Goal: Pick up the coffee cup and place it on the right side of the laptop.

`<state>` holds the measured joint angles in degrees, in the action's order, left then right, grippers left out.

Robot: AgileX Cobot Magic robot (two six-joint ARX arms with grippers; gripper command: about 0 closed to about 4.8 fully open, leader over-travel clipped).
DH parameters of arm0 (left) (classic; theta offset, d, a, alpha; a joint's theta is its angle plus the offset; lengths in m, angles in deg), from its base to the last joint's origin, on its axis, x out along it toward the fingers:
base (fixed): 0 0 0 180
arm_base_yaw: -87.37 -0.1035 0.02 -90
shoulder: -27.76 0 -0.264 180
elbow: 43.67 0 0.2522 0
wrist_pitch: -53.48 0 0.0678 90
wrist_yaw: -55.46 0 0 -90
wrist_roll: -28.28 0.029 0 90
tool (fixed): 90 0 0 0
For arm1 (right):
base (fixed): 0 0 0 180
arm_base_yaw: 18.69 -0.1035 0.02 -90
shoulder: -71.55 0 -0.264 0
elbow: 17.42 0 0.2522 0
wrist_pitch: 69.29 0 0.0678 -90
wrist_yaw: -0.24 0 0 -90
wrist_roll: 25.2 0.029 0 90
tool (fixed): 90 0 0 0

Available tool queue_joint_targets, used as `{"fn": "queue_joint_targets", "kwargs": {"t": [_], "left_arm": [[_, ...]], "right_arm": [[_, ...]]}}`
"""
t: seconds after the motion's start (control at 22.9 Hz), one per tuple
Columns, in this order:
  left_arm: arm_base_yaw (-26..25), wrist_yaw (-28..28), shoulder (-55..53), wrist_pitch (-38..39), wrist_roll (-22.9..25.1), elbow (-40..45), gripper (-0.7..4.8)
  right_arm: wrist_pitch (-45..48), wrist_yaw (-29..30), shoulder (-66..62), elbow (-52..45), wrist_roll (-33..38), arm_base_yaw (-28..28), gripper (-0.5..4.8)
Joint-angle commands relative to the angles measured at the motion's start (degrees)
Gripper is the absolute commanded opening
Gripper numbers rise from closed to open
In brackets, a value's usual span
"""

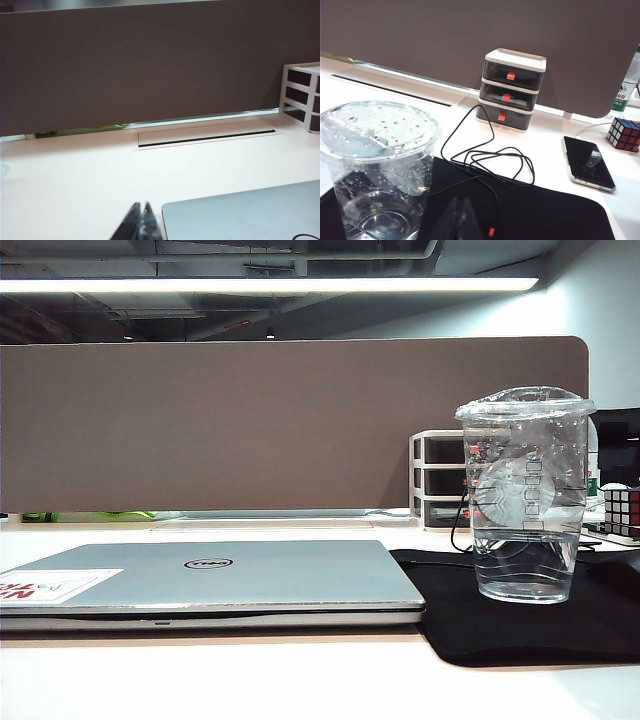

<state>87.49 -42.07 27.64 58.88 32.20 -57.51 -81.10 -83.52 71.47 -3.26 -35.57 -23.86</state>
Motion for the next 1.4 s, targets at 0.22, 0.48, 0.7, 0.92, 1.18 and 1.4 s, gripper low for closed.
{"fn": "queue_joint_targets", "kwargs": {"t": [0.22,0.48,0.7,0.92,1.18,1.4], "left_arm": [[-7.0,-6.2,0.0,-1.2,-4.7,-0.3,-0.06],[-7.0,-4.9,0.0,-0.5,-4.7,-0.3,-0.06],[-6.9,-3.7,0.0,1.1,-5.0,-0.3,-0.06],[-6.9,-4.1,0.0,3.3,-5.0,-0.3,-0.05],[-6.9,-4.5,0.0,4.8,-5.0,-0.3,-0.05],[-6.9,-4.5,0.0,4.9,-5.0,-0.3,-0.05]], "right_arm": [[0.9,0.0,0.1,-0.3,0.0,0.0,-0.01],[0.9,-0.2,0.1,-0.3,0.1,0.0,-0.01],[0.8,-2.6,0.1,-0.3,0.1,0.0,-0.01],[0.9,-9.5,0.1,-0.3,0.1,0.0,-0.01],[0.9,-9.5,0.1,-0.3,0.1,0.0,-0.01],[0.9,-9.5,0.1,-0.3,0.1,0.0,-0.01]]}}
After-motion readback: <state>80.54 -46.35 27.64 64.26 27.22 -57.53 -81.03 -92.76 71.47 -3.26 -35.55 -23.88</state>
